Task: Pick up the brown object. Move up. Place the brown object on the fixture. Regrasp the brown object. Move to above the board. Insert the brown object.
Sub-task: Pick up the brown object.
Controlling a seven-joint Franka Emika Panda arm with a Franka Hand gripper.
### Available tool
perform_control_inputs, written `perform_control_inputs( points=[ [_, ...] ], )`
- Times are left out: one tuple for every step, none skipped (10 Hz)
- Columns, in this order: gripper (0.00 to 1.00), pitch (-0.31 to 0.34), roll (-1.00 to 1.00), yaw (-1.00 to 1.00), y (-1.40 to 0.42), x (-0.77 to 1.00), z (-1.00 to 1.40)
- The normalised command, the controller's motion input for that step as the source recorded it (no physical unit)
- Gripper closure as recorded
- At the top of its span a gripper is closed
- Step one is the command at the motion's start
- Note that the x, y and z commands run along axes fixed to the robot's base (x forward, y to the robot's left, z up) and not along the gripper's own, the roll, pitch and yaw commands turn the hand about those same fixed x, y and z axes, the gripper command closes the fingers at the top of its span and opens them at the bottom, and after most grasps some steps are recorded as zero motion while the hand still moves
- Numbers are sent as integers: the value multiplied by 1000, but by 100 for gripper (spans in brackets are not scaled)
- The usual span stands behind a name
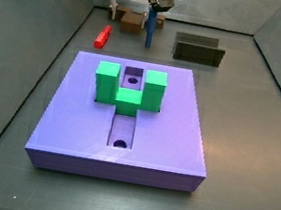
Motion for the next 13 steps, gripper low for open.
perform_control_inputs(
  points=[
    [0,-59,-151,0,6,0,-117],
    [0,-64,-159,-29,0,0,-129],
    [0,-64,-156,-134,0,0,-137],
    [0,-60,-176,-197,0,0,-34],
    [0,-66,-189,-217,0,0,-6],
    [0,-51,-159,-174,23,9,-37],
    [0,-27,-126,-129,57,20,-49],
    [0,-23,-121,-86,80,0,-66],
    [0,-41,-121,-29,77,0,-103],
    [0,-49,-136,-26,69,0,-140],
    [0,-44,-147,-29,60,0,-126],
    [0,-50,-164,-23,51,0,-134],
    [0,-60,-176,-34,51,0,-160]
  ],
)
